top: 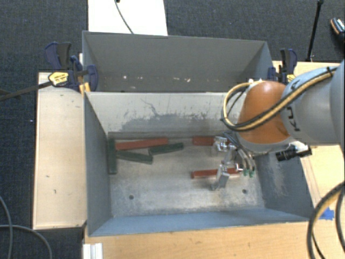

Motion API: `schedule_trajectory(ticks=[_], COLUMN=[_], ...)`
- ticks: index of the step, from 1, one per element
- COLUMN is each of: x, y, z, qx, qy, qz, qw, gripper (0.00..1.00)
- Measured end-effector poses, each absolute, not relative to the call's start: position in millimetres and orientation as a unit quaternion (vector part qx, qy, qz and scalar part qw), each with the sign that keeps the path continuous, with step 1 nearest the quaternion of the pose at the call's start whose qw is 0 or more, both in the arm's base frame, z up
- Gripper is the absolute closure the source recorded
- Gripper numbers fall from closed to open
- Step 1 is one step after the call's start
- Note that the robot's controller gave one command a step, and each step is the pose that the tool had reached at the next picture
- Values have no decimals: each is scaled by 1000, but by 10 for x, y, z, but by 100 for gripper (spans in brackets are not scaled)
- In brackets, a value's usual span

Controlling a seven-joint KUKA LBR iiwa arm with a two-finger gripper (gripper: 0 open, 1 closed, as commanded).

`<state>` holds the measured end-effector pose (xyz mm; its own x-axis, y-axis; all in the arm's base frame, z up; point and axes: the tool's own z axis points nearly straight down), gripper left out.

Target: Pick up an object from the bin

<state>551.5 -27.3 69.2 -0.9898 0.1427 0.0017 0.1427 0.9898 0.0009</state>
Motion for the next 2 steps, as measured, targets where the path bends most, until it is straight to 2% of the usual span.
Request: schedule_trajectory(ticks=[1, 2], x=[5517, 5644], y=[-278, -330], z=[707, 2323], qx=[-72, -59], qy=[-997, -998], qz=[0, 0], qw=[0, -6], gripper=[100, 100])
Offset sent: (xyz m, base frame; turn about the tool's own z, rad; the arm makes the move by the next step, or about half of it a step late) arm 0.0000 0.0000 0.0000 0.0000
